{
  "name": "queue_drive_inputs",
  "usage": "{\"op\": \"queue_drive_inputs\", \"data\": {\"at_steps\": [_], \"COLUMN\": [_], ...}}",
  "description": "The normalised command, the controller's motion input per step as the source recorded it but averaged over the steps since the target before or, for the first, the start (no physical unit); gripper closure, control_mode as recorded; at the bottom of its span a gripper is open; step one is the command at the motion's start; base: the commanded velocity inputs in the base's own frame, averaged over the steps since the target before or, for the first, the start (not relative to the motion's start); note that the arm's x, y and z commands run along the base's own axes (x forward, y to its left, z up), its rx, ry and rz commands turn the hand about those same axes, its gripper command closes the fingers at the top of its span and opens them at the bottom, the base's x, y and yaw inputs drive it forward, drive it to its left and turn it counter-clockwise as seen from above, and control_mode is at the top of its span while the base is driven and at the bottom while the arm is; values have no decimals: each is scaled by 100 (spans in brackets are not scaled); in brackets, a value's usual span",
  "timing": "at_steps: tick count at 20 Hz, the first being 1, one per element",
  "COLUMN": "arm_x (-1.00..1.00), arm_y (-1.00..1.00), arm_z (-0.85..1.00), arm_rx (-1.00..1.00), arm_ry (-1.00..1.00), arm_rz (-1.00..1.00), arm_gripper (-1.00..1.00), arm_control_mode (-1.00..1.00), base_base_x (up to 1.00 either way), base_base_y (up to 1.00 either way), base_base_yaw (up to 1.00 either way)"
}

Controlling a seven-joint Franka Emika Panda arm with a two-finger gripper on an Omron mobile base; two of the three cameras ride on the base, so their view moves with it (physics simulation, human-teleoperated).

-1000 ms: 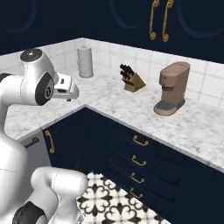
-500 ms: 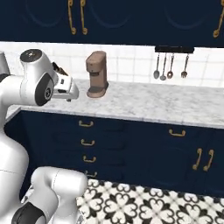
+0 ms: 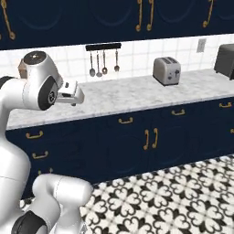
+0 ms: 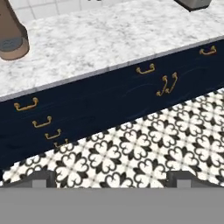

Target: Navigate to the range hood.

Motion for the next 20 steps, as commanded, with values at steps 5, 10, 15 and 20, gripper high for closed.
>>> {"op": "queue_drive_inputs", "data": {"at_steps": [5, 10, 15, 20], "arm_x": [0, 0, 0, 0], "arm_y": [0, 0, 0, 0], "arm_z": [0, 0, 0, 0], "arm_rx": [0, 0, 0, 0], "arm_ry": [0, 0, 0, 0], "arm_rz": [0, 0, 0, 0], "arm_gripper": [-100, -100, -100, -100], "arm_control_mode": [100, 100, 100, 100], "base_base_x": [0, 0, 0, 9], "base_base_y": [-17, -15, -11, -4], "base_base_yaw": [-62, -61, -60, -51]}}
